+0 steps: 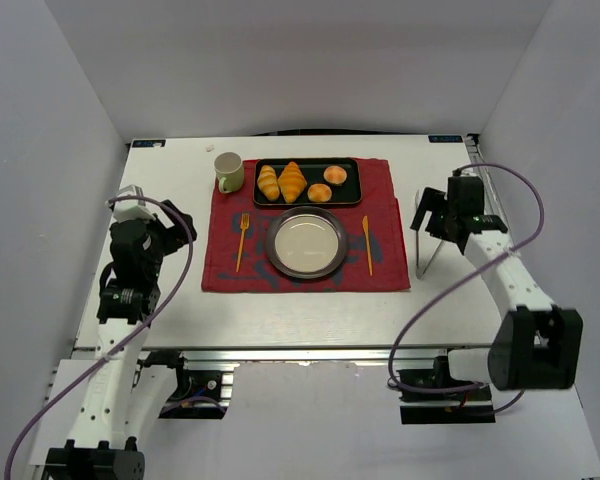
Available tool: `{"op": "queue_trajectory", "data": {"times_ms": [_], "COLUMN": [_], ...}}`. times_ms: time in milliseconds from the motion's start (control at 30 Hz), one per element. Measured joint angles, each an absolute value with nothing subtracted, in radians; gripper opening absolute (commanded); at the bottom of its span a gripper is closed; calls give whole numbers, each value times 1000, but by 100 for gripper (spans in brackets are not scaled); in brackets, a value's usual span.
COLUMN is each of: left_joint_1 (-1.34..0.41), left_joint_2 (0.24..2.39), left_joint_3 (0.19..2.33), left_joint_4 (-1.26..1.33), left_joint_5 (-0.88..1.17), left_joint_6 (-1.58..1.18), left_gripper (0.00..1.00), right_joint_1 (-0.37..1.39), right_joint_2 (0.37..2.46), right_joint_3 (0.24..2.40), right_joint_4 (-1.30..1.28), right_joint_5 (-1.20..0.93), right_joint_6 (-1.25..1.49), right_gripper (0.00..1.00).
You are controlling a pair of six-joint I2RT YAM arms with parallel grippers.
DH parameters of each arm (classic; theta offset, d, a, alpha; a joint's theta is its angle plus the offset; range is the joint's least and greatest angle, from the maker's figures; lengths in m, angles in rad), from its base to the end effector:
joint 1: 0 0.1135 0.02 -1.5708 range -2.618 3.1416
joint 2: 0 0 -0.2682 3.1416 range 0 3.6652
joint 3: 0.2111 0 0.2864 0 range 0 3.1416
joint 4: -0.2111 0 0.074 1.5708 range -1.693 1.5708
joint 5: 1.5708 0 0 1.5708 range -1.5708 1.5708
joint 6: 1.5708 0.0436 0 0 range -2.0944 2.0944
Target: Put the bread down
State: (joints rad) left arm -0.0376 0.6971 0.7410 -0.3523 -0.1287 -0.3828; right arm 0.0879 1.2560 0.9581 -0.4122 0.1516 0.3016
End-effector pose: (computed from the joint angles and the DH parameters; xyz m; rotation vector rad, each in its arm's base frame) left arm 0.2033 -0.0020 0.3223 -0.4096 1.8348 -0.1681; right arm 0.3105 0.0207 0.2674 0.3208 2.2485 0.0325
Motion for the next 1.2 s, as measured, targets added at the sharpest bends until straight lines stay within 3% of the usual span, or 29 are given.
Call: {"op": "queue_trajectory", "data": {"times_ms": [433,967,1100,1200], "left_joint_1": [-38,-38,-38,-38], "left_joint_2": [751,769,770,770], "left_joint_3": [756,754,754,754], "left_joint_4": [-381,-381,-382,-383], "left_joint_5": [-111,-110,-111,-112], "left_joint_6": [-341,-322,-319,-315], "left_gripper": [98,98,98,98], "right_joint_1": [60,56,43,36], "right_joint_2": [1563,1739,1771,1774], "right_joint_3": [962,1028,1069,1071], "right_joint_4": [-401,-403,-418,-408], "right_joint_5": [145,209,197,195], "right_joint_6": [344,352,334,326], "right_gripper": [89,89,79,77]}}
